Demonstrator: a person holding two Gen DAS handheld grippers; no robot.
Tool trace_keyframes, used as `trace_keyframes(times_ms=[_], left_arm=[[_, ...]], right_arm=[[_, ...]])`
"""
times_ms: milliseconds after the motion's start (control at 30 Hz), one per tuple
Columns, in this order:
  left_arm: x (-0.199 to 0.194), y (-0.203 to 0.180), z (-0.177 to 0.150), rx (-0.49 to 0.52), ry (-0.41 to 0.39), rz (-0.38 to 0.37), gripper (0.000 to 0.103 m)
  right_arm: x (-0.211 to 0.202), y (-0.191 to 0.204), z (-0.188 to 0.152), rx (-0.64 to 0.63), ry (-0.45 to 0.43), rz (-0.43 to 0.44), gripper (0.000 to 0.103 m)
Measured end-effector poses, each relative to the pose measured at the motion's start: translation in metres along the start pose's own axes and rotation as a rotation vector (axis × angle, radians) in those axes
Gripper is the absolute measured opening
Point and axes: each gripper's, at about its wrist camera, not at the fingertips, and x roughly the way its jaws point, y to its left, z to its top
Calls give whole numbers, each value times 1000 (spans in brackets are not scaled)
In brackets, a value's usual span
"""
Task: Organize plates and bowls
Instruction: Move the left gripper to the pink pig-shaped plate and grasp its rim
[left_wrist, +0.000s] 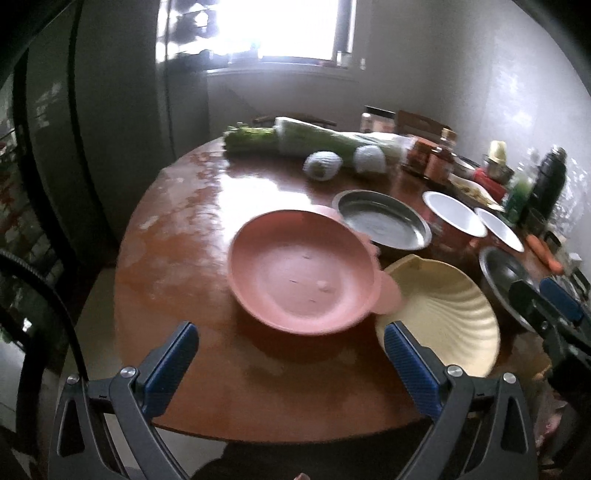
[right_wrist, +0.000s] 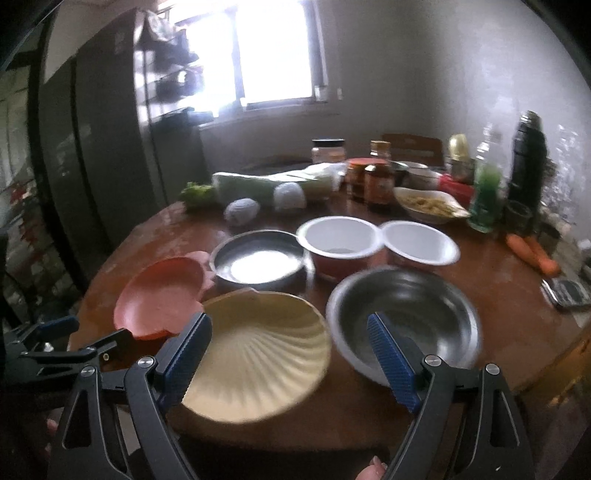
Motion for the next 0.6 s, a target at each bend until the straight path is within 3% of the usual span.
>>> trace_keyframes(times_ms=[400,600], left_arm=[[30,46,23,-62,34,34,101],[50,55,24,-77,84,10,101]], right_arm=[[73,51,32,-66,163,170,87],[101,68,34,-129,216,177,81]])
